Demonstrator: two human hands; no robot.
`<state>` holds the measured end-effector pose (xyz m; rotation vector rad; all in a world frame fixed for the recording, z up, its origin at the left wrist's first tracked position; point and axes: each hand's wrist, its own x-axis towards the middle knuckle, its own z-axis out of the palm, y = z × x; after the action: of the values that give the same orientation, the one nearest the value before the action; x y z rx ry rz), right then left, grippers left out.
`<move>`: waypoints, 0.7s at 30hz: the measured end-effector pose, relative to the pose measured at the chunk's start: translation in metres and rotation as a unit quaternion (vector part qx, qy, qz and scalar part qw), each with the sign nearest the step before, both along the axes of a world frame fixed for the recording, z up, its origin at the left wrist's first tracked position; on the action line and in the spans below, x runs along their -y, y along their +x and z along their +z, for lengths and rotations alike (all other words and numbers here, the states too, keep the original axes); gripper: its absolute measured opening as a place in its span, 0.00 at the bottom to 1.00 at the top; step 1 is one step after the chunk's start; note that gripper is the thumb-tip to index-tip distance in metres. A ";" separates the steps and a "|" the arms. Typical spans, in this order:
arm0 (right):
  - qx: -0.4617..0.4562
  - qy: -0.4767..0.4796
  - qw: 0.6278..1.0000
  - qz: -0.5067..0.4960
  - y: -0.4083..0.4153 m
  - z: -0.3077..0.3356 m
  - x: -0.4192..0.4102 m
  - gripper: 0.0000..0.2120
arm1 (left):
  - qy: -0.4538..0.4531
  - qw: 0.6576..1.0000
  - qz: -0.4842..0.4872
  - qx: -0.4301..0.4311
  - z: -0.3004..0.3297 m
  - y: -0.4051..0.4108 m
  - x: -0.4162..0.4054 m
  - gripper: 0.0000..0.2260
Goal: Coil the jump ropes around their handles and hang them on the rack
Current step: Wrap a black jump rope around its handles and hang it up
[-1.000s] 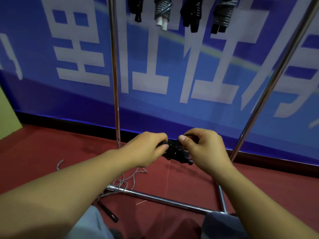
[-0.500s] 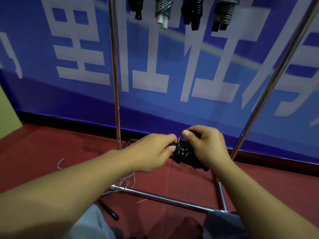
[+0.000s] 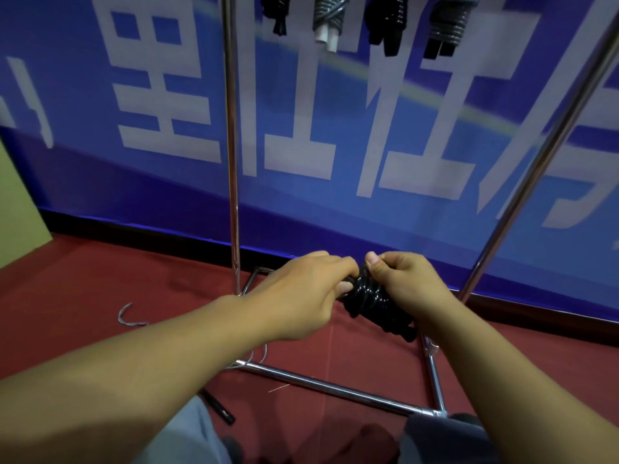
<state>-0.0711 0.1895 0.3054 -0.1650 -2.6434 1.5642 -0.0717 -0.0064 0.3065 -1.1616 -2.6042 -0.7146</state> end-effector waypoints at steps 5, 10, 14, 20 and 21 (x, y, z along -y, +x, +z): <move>0.122 -0.146 0.978 0.086 0.008 0.010 0.003 0.21 | 0.066 0.997 0.014 -0.039 -0.003 -0.006 0.003 0.10; 0.055 -0.139 0.987 0.051 0.011 0.020 0.002 0.19 | 0.163 0.986 0.039 0.023 0.003 -0.002 -0.005 0.08; -0.035 -0.167 0.983 -0.064 -0.002 0.016 0.000 0.21 | 0.350 0.911 0.124 0.180 0.020 0.001 -0.023 0.07; -0.214 -0.019 0.950 -0.227 -0.013 0.012 0.010 0.19 | 0.466 0.756 0.119 0.444 0.031 0.010 -0.048 0.12; -0.225 -0.016 0.945 -0.237 -0.013 0.012 0.014 0.18 | 0.477 0.744 0.103 0.458 0.031 0.010 -0.050 0.15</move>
<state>-0.0839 0.1752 0.3176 -0.3653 -2.0351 1.2939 -0.0616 0.0433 0.3372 -0.1461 -2.1291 -2.6139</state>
